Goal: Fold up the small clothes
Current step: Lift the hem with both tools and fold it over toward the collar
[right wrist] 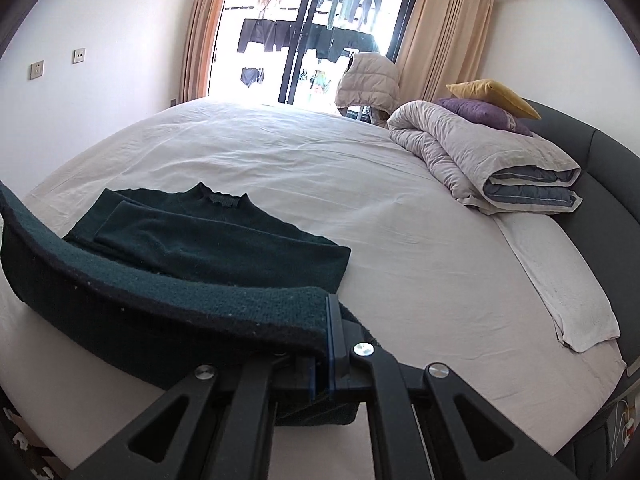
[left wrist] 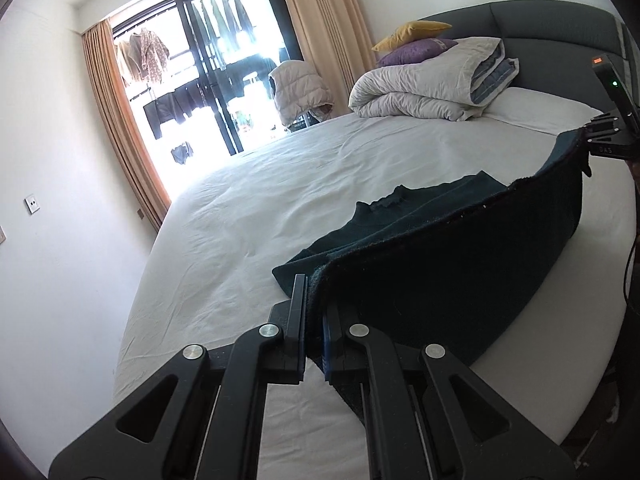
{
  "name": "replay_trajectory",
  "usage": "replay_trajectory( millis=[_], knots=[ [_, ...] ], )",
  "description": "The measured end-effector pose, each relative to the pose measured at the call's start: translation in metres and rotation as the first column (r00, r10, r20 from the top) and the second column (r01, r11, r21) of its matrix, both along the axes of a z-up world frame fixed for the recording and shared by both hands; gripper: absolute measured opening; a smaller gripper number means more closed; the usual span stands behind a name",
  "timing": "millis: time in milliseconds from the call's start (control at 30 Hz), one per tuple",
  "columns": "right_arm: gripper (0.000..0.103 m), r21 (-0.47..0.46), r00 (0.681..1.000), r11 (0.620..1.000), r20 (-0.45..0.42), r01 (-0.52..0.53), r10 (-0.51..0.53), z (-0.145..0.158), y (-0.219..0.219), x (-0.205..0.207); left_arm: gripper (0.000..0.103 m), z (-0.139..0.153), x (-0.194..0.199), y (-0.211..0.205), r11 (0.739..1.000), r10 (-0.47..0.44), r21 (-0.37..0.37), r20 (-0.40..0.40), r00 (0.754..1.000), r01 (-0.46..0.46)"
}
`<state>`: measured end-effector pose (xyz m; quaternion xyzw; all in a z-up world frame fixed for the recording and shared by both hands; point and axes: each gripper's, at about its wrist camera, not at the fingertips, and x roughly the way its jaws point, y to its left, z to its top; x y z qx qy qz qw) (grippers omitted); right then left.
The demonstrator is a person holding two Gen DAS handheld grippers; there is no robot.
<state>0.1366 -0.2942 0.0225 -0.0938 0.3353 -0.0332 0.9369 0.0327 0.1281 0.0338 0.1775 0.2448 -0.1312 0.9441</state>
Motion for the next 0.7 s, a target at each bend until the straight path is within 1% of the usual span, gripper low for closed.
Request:
replay_trajectory(
  millis=[100, 233, 367, 467, 600, 700],
  knots=[
    [0.003, 0.000, 1.000, 1.000, -0.020, -0.008, 0.008, -0.003, 0.000, 0.031, 0.005, -0.003, 0.033, 0.002, 1.000, 0.016, -0.016, -0.047, 0.999, -0.017],
    [0.003, 0.024, 0.998, 1.000, -0.065, -0.011, 0.012, -0.013, -0.001, 0.075, 0.005, -0.009, 0.082, 0.007, 0.998, 0.035, -0.046, -0.118, 0.992, -0.040],
    [0.003, 0.058, 0.991, 0.998, -0.132, 0.003, 0.005, -0.031, -0.006, 0.122, 0.005, -0.021, 0.134, 0.010, 0.996, 0.058, -0.052, -0.178, 0.982, -0.069],
    [0.003, 0.058, 0.985, 0.998, -0.174, 0.015, -0.005, -0.046, -0.006, 0.153, 0.005, -0.037, 0.172, 0.009, 0.995, 0.077, -0.052, -0.230, 0.970, -0.091],
    [0.003, 0.031, 0.972, 0.999, -0.235, 0.026, -0.018, -0.071, -0.007, 0.190, 0.005, -0.065, 0.220, 0.006, 0.991, 0.103, -0.044, -0.315, 0.944, -0.123],
    [0.003, 0.023, 0.963, 0.999, -0.269, 0.038, -0.030, -0.086, -0.011, 0.213, 0.005, -0.084, 0.248, 0.002, 0.990, 0.115, -0.032, -0.349, 0.930, -0.134]
  ],
)
